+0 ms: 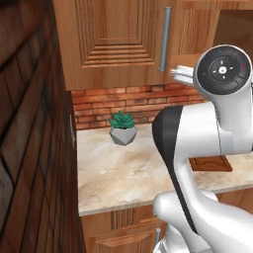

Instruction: Open the cabinet, retrieve the rolling pin, and place it next to the meat on the cutting board to prepare for tenderizing.

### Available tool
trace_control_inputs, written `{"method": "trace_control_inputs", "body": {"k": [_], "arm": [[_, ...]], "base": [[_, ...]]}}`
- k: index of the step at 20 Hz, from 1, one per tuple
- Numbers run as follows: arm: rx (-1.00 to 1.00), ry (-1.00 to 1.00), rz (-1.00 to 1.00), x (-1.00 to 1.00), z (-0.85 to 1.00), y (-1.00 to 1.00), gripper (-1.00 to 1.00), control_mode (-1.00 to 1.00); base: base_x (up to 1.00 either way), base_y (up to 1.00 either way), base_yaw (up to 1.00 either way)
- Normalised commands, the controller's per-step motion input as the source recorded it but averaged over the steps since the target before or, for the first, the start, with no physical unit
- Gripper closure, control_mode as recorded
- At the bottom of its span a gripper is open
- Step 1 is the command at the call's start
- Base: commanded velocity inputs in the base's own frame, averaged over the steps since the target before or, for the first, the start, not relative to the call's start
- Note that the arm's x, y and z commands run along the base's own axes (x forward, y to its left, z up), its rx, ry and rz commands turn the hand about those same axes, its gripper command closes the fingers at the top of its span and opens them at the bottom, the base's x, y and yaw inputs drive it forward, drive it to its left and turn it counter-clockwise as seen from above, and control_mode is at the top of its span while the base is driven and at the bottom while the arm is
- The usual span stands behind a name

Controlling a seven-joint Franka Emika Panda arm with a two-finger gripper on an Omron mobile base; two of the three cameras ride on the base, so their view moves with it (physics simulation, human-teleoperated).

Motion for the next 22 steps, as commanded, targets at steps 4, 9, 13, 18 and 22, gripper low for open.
{"method": "trace_control_inputs", "body": {"k": [4, 9, 13, 18, 22], "arm": [[-0.14, 0.00, 0.09, 0.41, 0.00, 0.27, -1.00, -1.00], [-0.15, 0.00, 0.04, 0.38, 0.01, 0.02, -1.00, -1.00], [-0.12, 0.01, 0.02, 0.34, 0.05, -0.09, -1.00, -1.00], [-0.02, 0.06, 0.04, 0.40, 0.00, -0.03, -1.00, -1.00], [0.00, 0.13, 0.01, 0.41, 0.04, 0.00, -1.00, -1.00]], "base": [[0.00, 0.00, 0.00], [0.00, 0.00, 0.00], [0.00, 0.00, 0.00], [0.00, 0.00, 0.00], [0.00, 0.00, 0.00]]}}
